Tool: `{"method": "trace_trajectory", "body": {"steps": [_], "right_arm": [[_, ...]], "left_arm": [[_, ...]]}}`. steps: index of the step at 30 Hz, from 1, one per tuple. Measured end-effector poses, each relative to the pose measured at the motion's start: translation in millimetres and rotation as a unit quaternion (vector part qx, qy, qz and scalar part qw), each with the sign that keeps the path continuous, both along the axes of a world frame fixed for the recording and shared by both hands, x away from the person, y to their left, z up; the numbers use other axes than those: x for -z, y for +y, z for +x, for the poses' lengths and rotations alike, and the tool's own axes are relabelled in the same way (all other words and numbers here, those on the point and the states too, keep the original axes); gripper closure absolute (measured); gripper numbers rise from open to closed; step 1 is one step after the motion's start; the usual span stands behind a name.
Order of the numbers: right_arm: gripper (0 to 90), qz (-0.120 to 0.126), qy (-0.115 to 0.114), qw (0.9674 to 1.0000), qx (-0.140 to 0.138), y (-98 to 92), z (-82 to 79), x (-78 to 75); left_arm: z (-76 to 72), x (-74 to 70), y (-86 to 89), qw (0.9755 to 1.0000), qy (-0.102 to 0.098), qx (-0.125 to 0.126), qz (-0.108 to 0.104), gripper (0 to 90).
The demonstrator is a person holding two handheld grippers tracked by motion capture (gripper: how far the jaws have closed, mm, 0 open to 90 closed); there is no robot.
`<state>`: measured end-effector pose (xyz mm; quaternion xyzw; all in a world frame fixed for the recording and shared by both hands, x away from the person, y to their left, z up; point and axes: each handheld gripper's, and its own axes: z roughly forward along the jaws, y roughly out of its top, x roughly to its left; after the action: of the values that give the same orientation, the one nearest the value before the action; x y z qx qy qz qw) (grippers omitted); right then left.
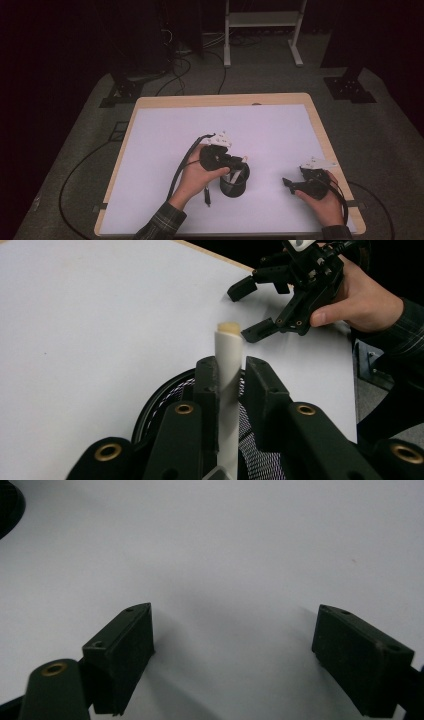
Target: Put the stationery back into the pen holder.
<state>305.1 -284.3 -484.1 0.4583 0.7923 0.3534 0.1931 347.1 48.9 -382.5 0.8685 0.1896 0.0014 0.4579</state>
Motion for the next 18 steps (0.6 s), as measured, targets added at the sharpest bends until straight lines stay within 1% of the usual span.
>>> {"method": "trace_trajectory", "body": {"steps": [2, 8, 11, 12, 13, 15, 16, 17, 18], "right_arm": [[15.9, -0.001, 0.000, 1.0000, 0.000, -0.1, 0.0, 0.0], [15.9, -0.002, -0.001, 1.0000, -0.002, -0.3, 0.1, 0.1], [15.9, -0.002, -0.001, 1.0000, -0.002, -0.3, 0.1, 0.1], [15.9, -0.002, -0.001, 1.0000, -0.002, -0.3, 0.1, 0.1], [15.9, -0.002, -0.001, 1.0000, -0.002, -0.2, 0.1, 0.1], [15.9, -0.002, -0.001, 1.0000, -0.002, -0.2, 0.1, 0.1], [15.9, -0.002, -0.001, 1.0000, -0.002, -0.2, 0.1, 0.1], [15.9, -0.002, -0.001, 1.0000, -0.002, -0.2, 0.1, 0.1], [15.9, -0.002, -0.001, 1.0000, -0.002, -0.2, 0.1, 0.1]], "left_arm": [[-1.1, -2.2, 2.2, 1.0000, -0.004, -0.001, -0.002, 71.8], [-3.9, -7.9, 9.4, 0.9999, -0.008, -0.010, -0.005, 70.1], [-6.2, -12.3, 18.6, 0.9995, -0.017, -0.025, 0.001, 67.8], [-6.2, -12.3, 18.6, 0.9995, -0.017, -0.025, 0.001, 67.3], [-7.2, -13.9, 24.0, 0.9994, -0.018, -0.031, -0.001, 67.0], [-7.9, -15.0, 27.1, 0.9992, -0.019, -0.036, -0.001, 65.9], [-8.2, -15.8, 31.1, 0.9991, -0.020, -0.039, -0.001, 65.9], [-8.6, -16.6, 37.5, 0.9987, -0.021, -0.047, -0.001, 65.3], [-8.6, -16.6, 37.5, 0.9987, -0.021, -0.047, -0.001, 65.1]]}}
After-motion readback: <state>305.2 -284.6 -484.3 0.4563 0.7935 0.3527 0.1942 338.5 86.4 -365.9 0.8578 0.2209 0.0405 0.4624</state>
